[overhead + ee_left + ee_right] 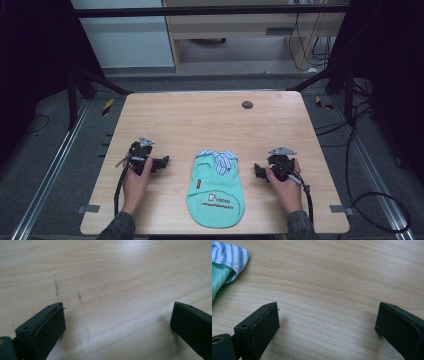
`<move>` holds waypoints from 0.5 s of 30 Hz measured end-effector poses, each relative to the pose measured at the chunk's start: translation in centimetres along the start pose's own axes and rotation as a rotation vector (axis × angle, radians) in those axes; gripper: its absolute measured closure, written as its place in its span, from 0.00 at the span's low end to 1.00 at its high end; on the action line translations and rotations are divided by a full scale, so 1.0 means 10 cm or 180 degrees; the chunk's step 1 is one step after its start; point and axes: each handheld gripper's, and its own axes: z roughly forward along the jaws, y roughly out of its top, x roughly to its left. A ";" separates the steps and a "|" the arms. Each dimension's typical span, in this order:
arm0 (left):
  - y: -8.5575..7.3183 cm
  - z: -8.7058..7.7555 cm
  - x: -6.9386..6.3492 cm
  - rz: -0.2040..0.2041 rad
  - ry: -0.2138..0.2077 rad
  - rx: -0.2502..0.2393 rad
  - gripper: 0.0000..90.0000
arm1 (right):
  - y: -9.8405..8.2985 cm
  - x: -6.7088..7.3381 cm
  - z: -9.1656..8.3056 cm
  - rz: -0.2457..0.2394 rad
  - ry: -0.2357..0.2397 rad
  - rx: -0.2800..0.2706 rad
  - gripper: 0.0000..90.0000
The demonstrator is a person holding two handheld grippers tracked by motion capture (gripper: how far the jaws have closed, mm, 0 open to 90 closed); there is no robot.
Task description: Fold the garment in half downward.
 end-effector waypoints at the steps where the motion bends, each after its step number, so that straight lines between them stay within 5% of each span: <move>1: -0.01 -0.01 -0.01 -0.0004 0.0005 0.0003 0.00 | 0.00 0.00 0.00 0.0001 -0.0001 0.0000 0.06; 15: -0.05 -0.08 -0.12 -0.0093 0.0085 0.0090 0.00 | -0.01 0.01 -0.01 -0.0014 0.0010 0.0008 0.05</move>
